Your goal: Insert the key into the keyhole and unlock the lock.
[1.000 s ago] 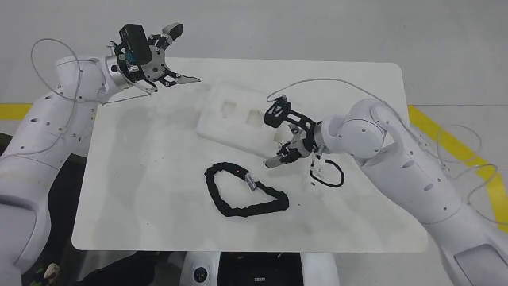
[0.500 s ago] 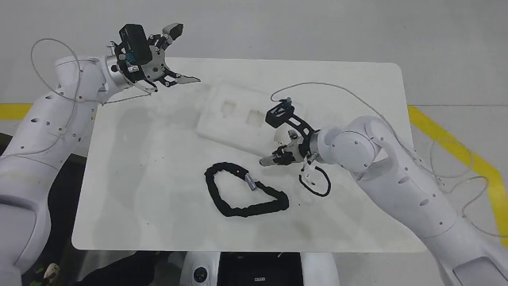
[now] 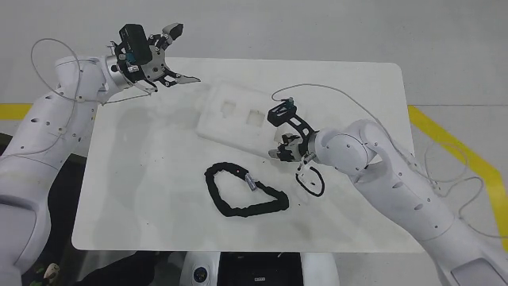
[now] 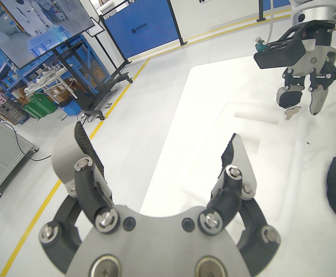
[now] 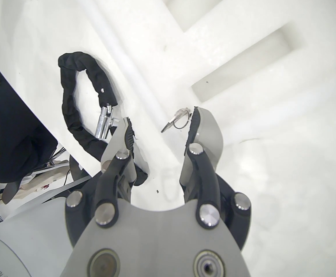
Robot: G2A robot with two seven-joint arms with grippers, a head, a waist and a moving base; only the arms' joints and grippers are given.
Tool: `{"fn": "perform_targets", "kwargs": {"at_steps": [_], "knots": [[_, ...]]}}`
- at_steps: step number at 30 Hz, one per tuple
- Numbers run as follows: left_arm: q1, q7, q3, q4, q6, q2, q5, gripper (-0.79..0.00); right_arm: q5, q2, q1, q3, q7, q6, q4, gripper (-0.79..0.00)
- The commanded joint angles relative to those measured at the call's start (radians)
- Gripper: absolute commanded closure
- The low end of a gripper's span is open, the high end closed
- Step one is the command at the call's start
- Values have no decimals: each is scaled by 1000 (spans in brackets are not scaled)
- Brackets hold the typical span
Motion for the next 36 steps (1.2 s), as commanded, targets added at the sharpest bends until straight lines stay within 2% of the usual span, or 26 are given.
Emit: {"fn": "perform_targets", "kwargs": {"at_steps": [1, 12, 15, 16, 18, 36], "knots": [[0, 0, 0, 0, 0, 0, 0, -785, -5, -2, 0, -1, -1, 8, 0, -332], [0, 0, 0, 0, 0, 0, 0, -785, -39, -15, 5, -12, -10, 47, 24, -200], [0, 0, 0, 0, 0, 0, 0, -785, -51, -18, 6, -12, -10, 61, 26, -108], [0, 0, 0, 0, 0, 0, 0, -785, -55, -19, 6, -12, -11, 66, 26, -108], [0, 0, 0, 0, 0, 0, 0, -785, -64, -20, 5, -12, -10, 75, 26, -9], [0, 0, 0, 0, 0, 0, 0, -785, -294, -19, 5, 24, 45, 221, -24, 0]]}}
